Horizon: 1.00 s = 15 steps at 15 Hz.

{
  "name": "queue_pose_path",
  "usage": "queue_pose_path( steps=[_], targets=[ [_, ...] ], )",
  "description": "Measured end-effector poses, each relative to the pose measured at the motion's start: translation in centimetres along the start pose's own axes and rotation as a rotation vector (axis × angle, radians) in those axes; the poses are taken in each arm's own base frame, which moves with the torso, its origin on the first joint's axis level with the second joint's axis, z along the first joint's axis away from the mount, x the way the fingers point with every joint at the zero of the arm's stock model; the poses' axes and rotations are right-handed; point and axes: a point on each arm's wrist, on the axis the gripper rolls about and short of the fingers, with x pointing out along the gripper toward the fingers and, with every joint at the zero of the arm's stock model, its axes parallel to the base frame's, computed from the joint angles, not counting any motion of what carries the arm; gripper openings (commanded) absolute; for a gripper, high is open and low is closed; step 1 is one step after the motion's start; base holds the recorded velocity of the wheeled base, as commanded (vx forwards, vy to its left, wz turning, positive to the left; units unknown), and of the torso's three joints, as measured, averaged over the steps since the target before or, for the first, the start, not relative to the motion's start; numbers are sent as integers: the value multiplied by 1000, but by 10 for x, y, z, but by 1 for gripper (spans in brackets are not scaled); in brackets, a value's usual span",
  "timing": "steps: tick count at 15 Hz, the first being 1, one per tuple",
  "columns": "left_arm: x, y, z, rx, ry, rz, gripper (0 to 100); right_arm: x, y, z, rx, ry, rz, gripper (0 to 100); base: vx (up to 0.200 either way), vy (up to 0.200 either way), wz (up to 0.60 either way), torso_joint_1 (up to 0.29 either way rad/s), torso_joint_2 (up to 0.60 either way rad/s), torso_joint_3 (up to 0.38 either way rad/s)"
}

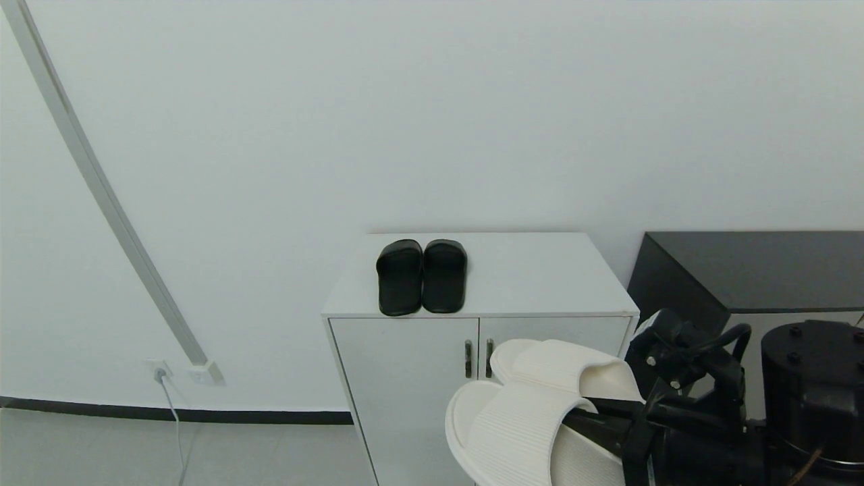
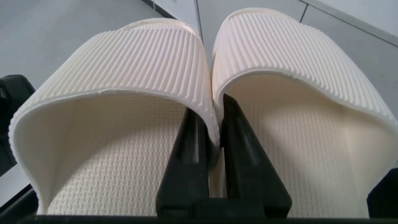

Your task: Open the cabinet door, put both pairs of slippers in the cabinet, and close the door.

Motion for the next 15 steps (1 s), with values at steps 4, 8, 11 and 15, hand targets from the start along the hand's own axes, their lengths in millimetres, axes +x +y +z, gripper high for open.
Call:
queue_pose_path(
  steps=[4,8,11,15],
  targets=[
    [0,0,0,3,1,-2,100,2,0,-3,1,14,-1,0,0,0,0,-161,361,200],
    [0,0,0,3,0,-1,100,2,-1,-5,-2,23,-3,0,0,0,0,-176,408,228],
    [0,0,0,1,0,0,100,2,-1,-7,-15,28,-2,0,0,0,0,-224,535,307],
    [0,0,0,1,0,0,100,3,-1,-10,-15,40,-3,0,0,0,0,-222,544,326]
  ],
)
